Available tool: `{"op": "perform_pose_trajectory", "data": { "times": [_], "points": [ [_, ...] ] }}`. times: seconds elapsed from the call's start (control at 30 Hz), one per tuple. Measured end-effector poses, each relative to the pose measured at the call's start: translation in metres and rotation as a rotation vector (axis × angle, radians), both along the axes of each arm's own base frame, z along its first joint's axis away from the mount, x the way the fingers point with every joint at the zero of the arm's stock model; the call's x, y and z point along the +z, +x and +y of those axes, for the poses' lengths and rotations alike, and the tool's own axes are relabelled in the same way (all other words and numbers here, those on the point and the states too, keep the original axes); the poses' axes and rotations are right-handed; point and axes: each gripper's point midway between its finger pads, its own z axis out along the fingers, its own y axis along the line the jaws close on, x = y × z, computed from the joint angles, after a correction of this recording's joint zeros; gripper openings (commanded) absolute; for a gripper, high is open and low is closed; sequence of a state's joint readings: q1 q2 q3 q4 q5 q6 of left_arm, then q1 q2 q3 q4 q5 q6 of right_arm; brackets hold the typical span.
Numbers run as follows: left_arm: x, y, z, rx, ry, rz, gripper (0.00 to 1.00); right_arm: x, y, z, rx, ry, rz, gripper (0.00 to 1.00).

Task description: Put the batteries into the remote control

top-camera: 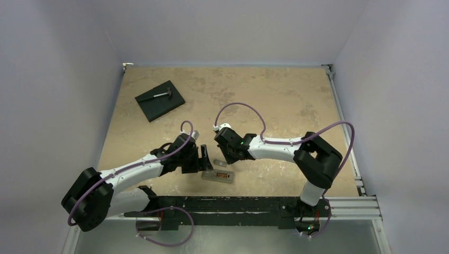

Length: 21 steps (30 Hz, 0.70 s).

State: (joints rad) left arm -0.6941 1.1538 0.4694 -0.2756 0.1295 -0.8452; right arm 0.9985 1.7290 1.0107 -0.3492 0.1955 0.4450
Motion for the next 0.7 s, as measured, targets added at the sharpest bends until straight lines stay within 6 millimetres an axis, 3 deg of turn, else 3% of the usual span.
{"op": "perform_pose_trajectory", "data": {
  "times": [0.13, 0.4, 0.7],
  "points": [
    [0.000, 0.000, 0.000, 0.000, 0.000, 0.000, 0.74, 0.000, 0.000, -0.001, -0.001, -0.008, -0.005, 0.00],
    [0.000, 0.000, 0.000, -0.001, 0.000, -0.001, 0.74, 0.007, -0.005, -0.011, 0.005, -0.040, 0.004, 0.00],
    [0.001, 0.000, 0.001, -0.002, 0.003, -0.004, 0.74, 0.054, -0.008, -0.015, 0.071, 0.028, -0.064, 0.00]
  ]
}}
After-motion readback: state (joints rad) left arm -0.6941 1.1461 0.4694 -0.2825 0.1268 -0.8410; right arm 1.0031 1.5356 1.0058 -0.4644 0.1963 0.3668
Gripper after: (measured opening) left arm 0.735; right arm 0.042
